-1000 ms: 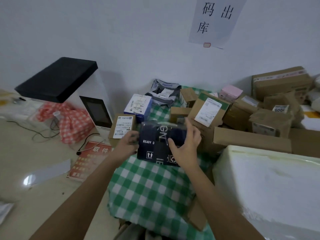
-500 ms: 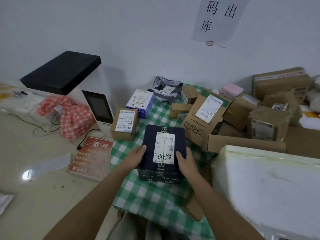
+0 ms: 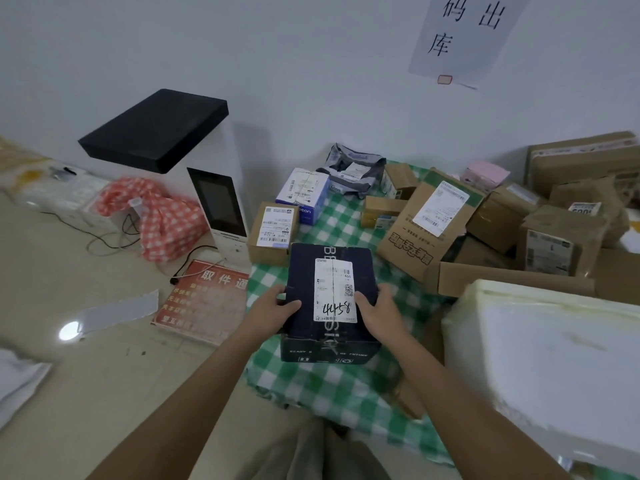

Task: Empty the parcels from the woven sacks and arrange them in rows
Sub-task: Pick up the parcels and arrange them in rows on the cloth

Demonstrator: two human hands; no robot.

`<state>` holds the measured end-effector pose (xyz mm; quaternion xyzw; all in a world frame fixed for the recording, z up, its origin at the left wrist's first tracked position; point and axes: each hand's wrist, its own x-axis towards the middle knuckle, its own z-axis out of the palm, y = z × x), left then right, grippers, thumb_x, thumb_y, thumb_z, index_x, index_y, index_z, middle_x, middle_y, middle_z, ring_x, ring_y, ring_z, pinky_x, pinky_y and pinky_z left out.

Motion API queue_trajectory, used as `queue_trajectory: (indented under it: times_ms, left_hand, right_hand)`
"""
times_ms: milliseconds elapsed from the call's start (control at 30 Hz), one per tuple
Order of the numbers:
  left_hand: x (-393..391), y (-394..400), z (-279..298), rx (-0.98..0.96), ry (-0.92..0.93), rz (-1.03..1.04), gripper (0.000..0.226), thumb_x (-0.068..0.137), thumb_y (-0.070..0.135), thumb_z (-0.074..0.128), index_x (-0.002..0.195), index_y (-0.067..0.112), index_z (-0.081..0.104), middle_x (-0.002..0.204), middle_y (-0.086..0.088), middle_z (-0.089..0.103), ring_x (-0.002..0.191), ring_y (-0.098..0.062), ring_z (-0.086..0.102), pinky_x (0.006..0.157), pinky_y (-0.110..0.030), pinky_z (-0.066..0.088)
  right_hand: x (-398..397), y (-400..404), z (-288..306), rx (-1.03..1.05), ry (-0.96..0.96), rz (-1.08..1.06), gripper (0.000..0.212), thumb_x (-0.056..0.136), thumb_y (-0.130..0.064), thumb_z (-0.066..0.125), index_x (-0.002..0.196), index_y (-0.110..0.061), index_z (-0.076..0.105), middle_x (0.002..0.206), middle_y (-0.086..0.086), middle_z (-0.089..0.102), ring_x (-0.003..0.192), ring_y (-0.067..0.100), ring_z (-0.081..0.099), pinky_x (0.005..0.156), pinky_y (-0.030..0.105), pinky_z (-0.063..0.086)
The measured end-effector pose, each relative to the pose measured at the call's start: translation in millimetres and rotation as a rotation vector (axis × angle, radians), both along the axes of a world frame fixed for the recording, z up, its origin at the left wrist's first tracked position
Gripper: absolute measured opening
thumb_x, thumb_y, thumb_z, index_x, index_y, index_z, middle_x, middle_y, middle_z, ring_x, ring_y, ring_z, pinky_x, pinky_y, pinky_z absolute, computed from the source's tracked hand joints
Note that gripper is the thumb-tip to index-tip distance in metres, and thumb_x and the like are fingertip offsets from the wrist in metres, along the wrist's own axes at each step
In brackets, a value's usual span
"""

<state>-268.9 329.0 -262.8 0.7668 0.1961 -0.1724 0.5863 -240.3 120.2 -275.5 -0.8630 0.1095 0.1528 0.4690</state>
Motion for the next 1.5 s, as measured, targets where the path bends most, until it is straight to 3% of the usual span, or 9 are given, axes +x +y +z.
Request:
queue_trajectory:
  times_ms: [333, 567, 667, 800, 933, 1000, 1067, 1333, 1500]
  left_hand:
    - [-29, 63, 7, 0.071, 0.000, 0.094, 0.032, 0.096, 0.012, 0.052, 0.128, 0.014, 0.051, 0.115, -0.011, 0.064, 0.095, -0.025, 0.062, 0.082, -0.035, 0.053]
    - [-31, 58, 19, 0.200, -0.069, -0.013, 0.045, 0.097, 0.008, 0.049, 0.140, 0.009, 0.039, 0.126, 0.005, 0.048, 0.111, -0.018, 0.048, 0.090, -0.028, 0.037]
    - [-29, 48, 16, 0.335, -0.146, -0.054, 0.038, 0.093, 0.014, 0.050, 0.131, 0.010, 0.050, 0.132, -0.006, 0.050, 0.124, -0.025, 0.046, 0.096, -0.032, 0.037]
    - [-28, 17, 30, 0.389, -0.162, -0.144, 0.045, 0.097, 0.020, 0.048, 0.141, 0.016, 0.042, 0.154, -0.008, 0.027, 0.142, -0.023, 0.024, 0.115, -0.037, 0.024]
    - [-23, -33, 54, 0.346, -0.293, -0.249, 0.040, 0.099, 0.022, 0.048, 0.138, 0.015, 0.046, 0.143, 0.001, 0.040, 0.133, -0.017, 0.038, 0.107, -0.028, 0.033]
    - [-21, -67, 65, 0.314, -0.321, -0.305, 0.038, 0.099, 0.024, 0.047, 0.137, 0.019, 0.047, 0.134, 0.003, 0.044, 0.112, -0.010, 0.053, 0.086, -0.011, 0.040]
    - [-24, -97, 77, 0.265, -0.335, -0.345, 0.038, 0.099, 0.025, 0.047, 0.136, 0.023, 0.046, 0.127, 0.005, 0.045, 0.085, -0.002, 0.054, 0.064, -0.008, 0.042]
    - [-35, -209, 96, 0.094, -0.328, -0.325, 0.040, 0.100, 0.033, 0.042, 0.139, 0.023, 0.042, 0.142, 0.006, 0.045, 0.126, -0.009, 0.043, 0.103, -0.027, 0.034]
    - [-49, -257, 88, 0.029, -0.296, -0.210, 0.043, 0.100, 0.037, 0.042, 0.141, 0.025, 0.037, 0.131, 0.010, 0.049, 0.103, -0.002, 0.053, 0.084, -0.024, 0.042]
  right_hand:
    - [-16, 76, 4, 0.062, 0.031, 0.124, 0.043, 0.098, -0.033, 0.050, 0.136, -0.016, 0.039, 0.131, 0.001, 0.055, 0.110, 0.020, 0.057, 0.094, 0.041, 0.049]
    - [-33, 84, 25, 0.103, -0.028, 0.189, 0.049, 0.098, -0.019, 0.050, 0.145, -0.016, 0.036, 0.141, 0.000, 0.047, 0.125, 0.016, 0.048, 0.096, 0.026, 0.040]
    - [-42, 67, 40, -0.019, -0.132, 0.212, 0.051, 0.098, -0.022, 0.051, 0.147, -0.017, 0.034, 0.146, 0.004, 0.038, 0.131, 0.018, 0.040, 0.101, 0.026, 0.033]
    - [-52, 34, 67, -0.120, -0.332, 0.276, 0.042, 0.098, -0.020, 0.052, 0.139, -0.015, 0.046, 0.140, 0.002, 0.042, 0.128, 0.014, 0.040, 0.098, 0.018, 0.027]
    - [-55, -6, 94, -0.190, -0.490, 0.266, 0.035, 0.097, -0.020, 0.053, 0.131, -0.015, 0.054, 0.134, 0.001, 0.048, 0.126, 0.016, 0.042, 0.105, 0.025, 0.033]
    - [-56, -32, 108, -0.207, -0.556, 0.239, 0.033, 0.096, -0.020, 0.054, 0.128, -0.015, 0.057, 0.131, 0.002, 0.051, 0.122, 0.016, 0.046, 0.104, 0.030, 0.037]
    - [-56, -52, 121, -0.209, -0.615, 0.223, 0.030, 0.095, -0.019, 0.055, 0.124, -0.014, 0.060, 0.125, 0.003, 0.055, 0.118, 0.018, 0.049, 0.100, 0.032, 0.040]
    - [-56, -159, 146, -0.196, -0.665, 0.265, 0.025, 0.094, -0.012, 0.057, 0.117, -0.013, 0.066, 0.121, 0.005, 0.059, 0.115, 0.017, 0.052, 0.095, 0.025, 0.042]
    - [-54, -224, 141, -0.263, -0.629, 0.264, 0.028, 0.092, -0.014, 0.058, 0.119, -0.015, 0.066, 0.122, 0.006, 0.059, 0.113, 0.023, 0.054, 0.098, 0.036, 0.045]
